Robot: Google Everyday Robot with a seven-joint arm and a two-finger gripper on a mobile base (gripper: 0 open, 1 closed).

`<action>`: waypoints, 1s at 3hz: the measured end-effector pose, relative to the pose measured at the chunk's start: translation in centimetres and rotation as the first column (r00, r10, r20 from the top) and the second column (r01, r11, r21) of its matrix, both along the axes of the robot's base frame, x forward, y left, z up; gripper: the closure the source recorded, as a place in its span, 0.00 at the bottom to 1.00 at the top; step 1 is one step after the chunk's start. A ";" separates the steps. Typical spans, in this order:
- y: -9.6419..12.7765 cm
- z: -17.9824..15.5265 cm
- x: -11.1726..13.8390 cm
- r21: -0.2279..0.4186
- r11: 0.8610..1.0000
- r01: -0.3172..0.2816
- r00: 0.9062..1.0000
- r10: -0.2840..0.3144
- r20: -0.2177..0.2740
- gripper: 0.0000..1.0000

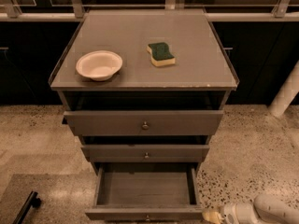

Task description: Close bottom drawer

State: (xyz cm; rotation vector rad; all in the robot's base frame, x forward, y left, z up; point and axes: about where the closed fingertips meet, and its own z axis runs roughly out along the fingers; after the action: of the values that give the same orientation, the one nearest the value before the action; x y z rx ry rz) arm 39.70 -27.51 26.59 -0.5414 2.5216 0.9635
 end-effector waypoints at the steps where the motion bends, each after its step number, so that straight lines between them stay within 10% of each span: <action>1: -0.2 -1.8 0.8 0.008 1.000 0.029 0.999 -0.028 -0.032 1.00; 3: -0.4 -6.9 2.1 0.016 0.997 0.076 0.988 -0.073 -0.135 1.00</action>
Offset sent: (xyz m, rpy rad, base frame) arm 0.0259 -0.0083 -0.0783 0.0326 0.1567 -0.0841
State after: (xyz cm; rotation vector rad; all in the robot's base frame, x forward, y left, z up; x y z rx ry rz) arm 41.77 -27.88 19.67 -0.3851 2.6265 1.0285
